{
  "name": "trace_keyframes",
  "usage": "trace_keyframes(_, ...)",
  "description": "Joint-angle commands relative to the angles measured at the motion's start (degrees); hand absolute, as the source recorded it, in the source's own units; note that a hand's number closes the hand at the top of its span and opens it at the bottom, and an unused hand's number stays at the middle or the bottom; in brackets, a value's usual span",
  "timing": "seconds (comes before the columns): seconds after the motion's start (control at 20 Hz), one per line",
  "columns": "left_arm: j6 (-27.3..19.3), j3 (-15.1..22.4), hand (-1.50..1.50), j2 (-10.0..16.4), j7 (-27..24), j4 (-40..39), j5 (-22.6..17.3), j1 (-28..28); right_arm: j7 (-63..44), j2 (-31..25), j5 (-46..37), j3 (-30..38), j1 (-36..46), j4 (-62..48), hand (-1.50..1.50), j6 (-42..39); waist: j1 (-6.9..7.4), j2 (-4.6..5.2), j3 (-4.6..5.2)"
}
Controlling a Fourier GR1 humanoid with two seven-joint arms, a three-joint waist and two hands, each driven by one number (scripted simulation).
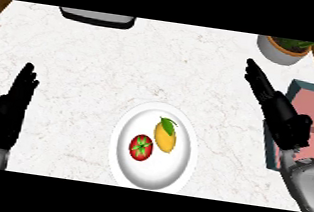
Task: Pick the lemon from the plate and place it in the cardboard box
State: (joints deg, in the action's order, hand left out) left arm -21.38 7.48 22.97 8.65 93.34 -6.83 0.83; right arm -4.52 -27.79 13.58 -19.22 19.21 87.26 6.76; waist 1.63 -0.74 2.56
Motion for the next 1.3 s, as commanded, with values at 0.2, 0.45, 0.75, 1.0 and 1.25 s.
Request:
trace_keyframes(0.2,11.7,3.2,0.0,6.7,-6.4,3.3,1.7,-8.3,4.9,-0.4,3.8,6.2,9.3,9.1,-1.5,-3.1,-3.05,0.36,-2.58)
trace_keyframes(0.45,19.7,6.0,0.0,5.2,-11.1,-0.8,0.1,-10.7,10.1,-4.9,-5.3,4.4,8.7,2.3,-1.5,-7.1,-1.79,0.94,-2.55)
trace_keyframes(0.75,19.3,5.1,0.0,3.0,-15.3,-6.8,2.3,-13.6,22.1,-8.4,-18.2,-1.4,5.8,5.1,-1.5,-8.4,-2.42,0.82,-2.52)
trace_keyframes(1.0,22.4,4.1,0.0,5.0,-12.1,-2.0,1.1,-12.0,17.2,-9.5,-25.1,-4.8,10.4,4.3,-1.5,-12.1,-1.17,0.61,-2.52)
trace_keyframes(1.25,22.2,3.5,0.0,3.4,-13.8,-6.6,1.2,-14.5,4.3,-11.3,-33.4,-14.5,15.6,9.8,-1.5,-20.0,-1.48,0.54,-2.37)
